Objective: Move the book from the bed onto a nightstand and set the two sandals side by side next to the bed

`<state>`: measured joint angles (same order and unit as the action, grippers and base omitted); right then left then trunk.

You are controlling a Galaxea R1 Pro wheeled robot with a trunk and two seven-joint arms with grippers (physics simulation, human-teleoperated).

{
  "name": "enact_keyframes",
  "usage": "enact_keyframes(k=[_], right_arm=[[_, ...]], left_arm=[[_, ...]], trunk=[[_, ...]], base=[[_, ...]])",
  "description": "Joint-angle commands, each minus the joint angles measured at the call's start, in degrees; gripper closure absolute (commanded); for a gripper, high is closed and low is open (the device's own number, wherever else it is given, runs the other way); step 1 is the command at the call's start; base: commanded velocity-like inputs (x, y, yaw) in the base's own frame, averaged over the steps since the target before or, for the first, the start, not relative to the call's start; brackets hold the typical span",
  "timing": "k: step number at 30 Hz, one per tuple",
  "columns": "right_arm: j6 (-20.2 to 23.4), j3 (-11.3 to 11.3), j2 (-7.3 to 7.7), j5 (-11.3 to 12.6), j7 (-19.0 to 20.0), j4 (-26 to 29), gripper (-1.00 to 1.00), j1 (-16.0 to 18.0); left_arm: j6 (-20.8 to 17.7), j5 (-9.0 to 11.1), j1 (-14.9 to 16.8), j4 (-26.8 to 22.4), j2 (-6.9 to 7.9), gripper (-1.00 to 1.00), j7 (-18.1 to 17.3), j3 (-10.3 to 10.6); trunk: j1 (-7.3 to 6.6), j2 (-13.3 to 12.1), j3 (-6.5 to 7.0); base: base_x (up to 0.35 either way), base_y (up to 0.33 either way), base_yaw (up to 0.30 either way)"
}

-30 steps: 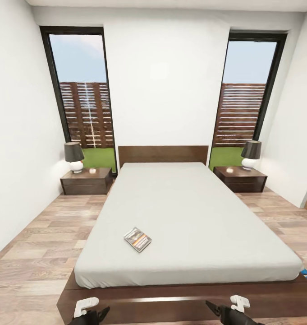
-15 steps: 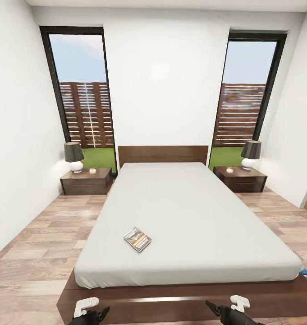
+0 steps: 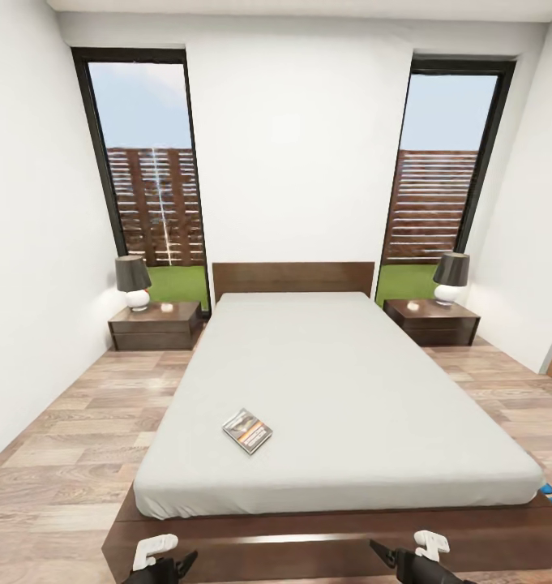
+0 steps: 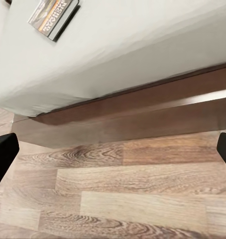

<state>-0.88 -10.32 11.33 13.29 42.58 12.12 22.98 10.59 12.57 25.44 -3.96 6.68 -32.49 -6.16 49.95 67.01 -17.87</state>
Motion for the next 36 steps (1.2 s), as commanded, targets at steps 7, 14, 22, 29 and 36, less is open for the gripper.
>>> enact_keyframes(k=[7, 14, 22, 29, 36], right_arm=[[-0.1, -0.1, 0.01, 0.2, 0.2, -0.1, -1.00, 0.0], [-0.1, 0.0, 0.01, 0.1, 0.2, -0.1, -1.00, 0.0], [-0.1, -0.1, 0.01, 0.2, 0.2, -0.1, -1.00, 0.0], [-0.1, -0.1, 0.01, 0.1, 0.2, -0.1, -1.00, 0.0], [-0.1, -0.1, 0.01, 0.2, 0.2, -0.1, -1.00, 0.0]], left_arm=[[0.0, -0.1, 0.1, 0.1, 0.00, -1.00, -0.3, -0.4], [0.0, -0.1, 0.1, 0.1, 0.00, -1.00, -0.3, -0.4], [0.0, -0.1, 0.1, 0.1, 0.00, -1.00, -0.3, -0.4], [0.0, -0.1, 0.1, 0.1, 0.00, -1.00, -0.3, -0.4], [0.0, -0.1, 0.1, 0.1, 0.00, -1.00, -0.3, -0.4]], trunk=[[-1.54, -2.8, 1.19], [-3.08, -5.6, 2.45], [-4.84, -8.8, 3.89], [-6.37, -11.6, 5.14], [-7.91, -14.4, 6.40]], base=[[0.000, 0.000, 0.000], [0.000, 0.000, 0.000], [0.000, 0.000, 0.000], [0.000, 0.000, 0.000], [0.000, 0.000, 0.000]])
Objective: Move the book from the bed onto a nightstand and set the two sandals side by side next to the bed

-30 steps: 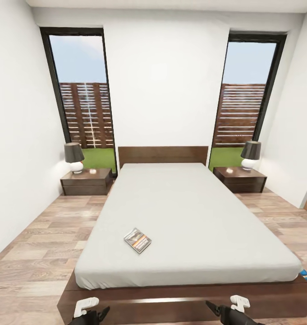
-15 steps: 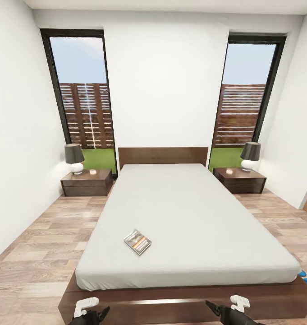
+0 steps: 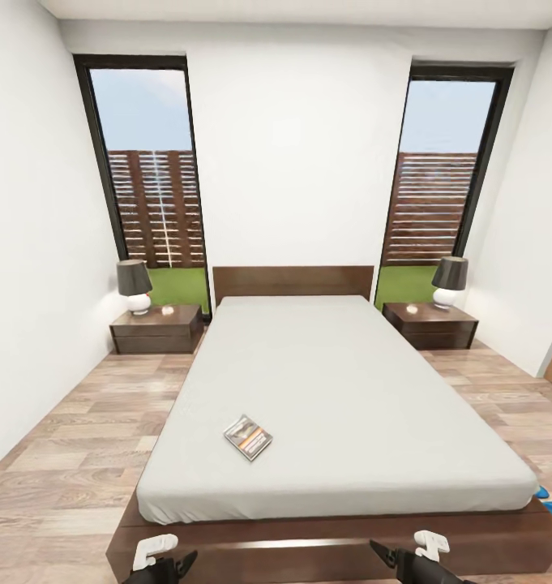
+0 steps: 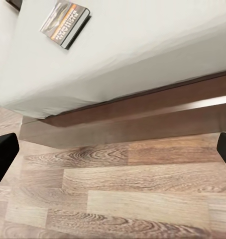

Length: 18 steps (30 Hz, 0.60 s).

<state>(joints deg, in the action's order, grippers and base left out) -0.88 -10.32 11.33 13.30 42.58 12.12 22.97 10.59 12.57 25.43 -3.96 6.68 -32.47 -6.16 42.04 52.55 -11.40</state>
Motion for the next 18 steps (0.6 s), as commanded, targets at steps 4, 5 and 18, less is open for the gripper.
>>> enact_keyframes(k=[4, 5, 18], right_arm=[[-0.1, -0.1, 0.01, 0.1, 0.2, -0.1, -1.00, 0.1], [-0.1, 0.0, 0.01, 0.1, 0.2, -0.1, -1.00, 0.0], [-0.1, 0.0, 0.01, 0.1, 0.2, -0.1, -1.00, 0.1]], left_arm=[[0.0, -0.1, 0.1, 0.1, 0.00, -1.00, -0.3, -0.4], [0.0, -0.1, 0.1, 0.1, 0.00, -1.00, -0.3, -0.4], [0.0, -0.1, 0.1, 0.1, 0.00, -1.00, -0.3, -0.4]], trunk=[[-0.88, -1.6, 0.64], [-1.10, -2.0, 0.82], [-3.95, -7.2, 3.16]], base=[[0.000, 0.000, 0.000], [0.000, 0.000, 0.000], [0.000, 0.000, 0.000]])
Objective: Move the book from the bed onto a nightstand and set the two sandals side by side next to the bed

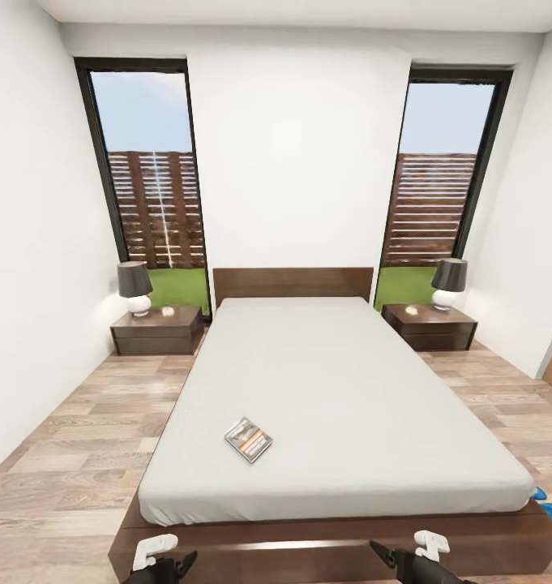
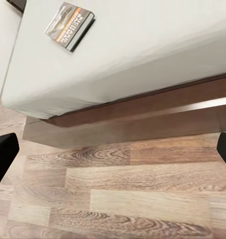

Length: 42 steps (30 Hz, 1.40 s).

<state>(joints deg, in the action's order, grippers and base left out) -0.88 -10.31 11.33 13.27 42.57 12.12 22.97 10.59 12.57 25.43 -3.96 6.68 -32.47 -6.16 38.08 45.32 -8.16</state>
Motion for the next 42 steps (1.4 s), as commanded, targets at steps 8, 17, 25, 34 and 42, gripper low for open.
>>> enact_keyframes(k=[8, 17, 25, 34, 42], right_arm=[[-0.1, -0.1, 0.01, 0.1, 0.2, -0.1, -1.00, 0.0], [-0.1, -0.1, 0.01, 0.1, 0.2, -0.1, -1.00, 0.1], [-0.1, -0.1, 0.01, 0.1, 0.2, -0.1, -1.00, 0.0], [-0.1, -0.1, 0.01, 0.1, 0.2, -0.1, -1.00, 0.1], [-0.1, -0.1, 0.01, 0.1, 0.2, -0.1, -1.00, 0.1]], left_arm=[[0.0, -0.1, 0.1, 0.1, 0.00, -1.00, -0.3, -0.4], [0.0, -0.1, 0.1, 0.1, 0.00, -1.00, -0.3, -0.4], [0.0, -0.1, 0.1, 0.1, 0.00, -1.00, -0.3, -0.4], [0.0, -0.1, 0.1, 0.1, 0.00, -1.00, -0.3, -0.4], [0.0, -0.1, 0.1, 0.1, 0.00, -1.00, -0.3, -0.4]], trunk=[[-1.75, -3.2, 1.35], [-3.73, -6.8, 2.97], [-5.49, -10.0, 4.40], [-7.46, -13.6, 6.02], [-9.22, -16.8, 7.46]], base=[[0.000, 0.000, 0.000], [0.000, 0.000, 0.000], [0.000, 0.000, 0.000], [0.000, 0.000, 0.000], [0.000, 0.000, 0.000]])
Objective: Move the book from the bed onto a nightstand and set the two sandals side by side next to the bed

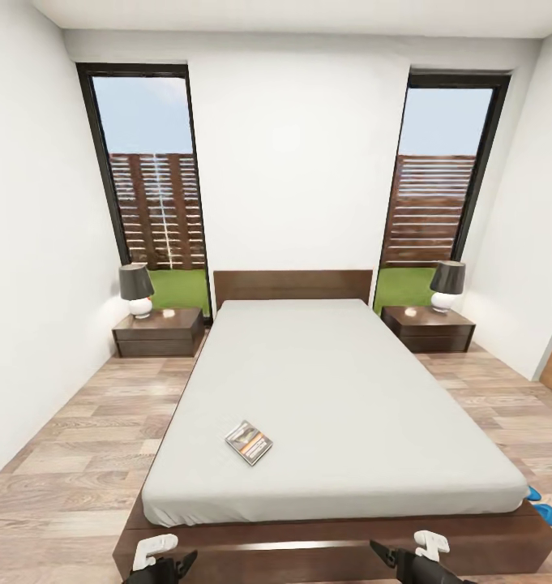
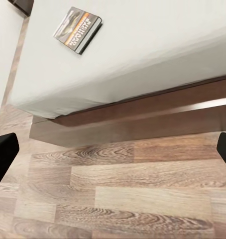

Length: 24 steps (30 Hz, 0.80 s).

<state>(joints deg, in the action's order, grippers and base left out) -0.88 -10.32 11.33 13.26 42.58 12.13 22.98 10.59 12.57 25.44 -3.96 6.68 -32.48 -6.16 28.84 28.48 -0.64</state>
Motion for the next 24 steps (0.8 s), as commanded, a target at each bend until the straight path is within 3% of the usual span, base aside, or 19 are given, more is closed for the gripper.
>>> enact_keyframes(k=[1, 14, 24], right_arm=[[-0.1, -0.1, 0.01, 0.1, 0.2, -0.1, -1.00, 0.0], [-0.1, -0.1, 0.01, 0.1, 0.2, -0.1, -1.00, 0.0], [-0.1, 0.0, 0.01, 0.1, 0.2, -0.1, -1.00, 0.0]], left_arm=[[0.0, -0.1, 0.0, 0.1, 0.00, -1.00, -0.3, -0.4], [0.0, -0.1, 0.0, 0.1, 0.00, -1.00, -0.3, -0.4], [0.0, -0.1, 0.0, 0.1, 0.00, -1.00, -0.3, -0.4]], trunk=[[-0.20, -0.3, 0.12], [-3.06, -5.6, 2.45], [-3.06, -5.6, 2.45]], base=[[0.000, 0.000, 0.000], [0.000, 0.000, 0.000], [0.000, 0.000, 0.000]])
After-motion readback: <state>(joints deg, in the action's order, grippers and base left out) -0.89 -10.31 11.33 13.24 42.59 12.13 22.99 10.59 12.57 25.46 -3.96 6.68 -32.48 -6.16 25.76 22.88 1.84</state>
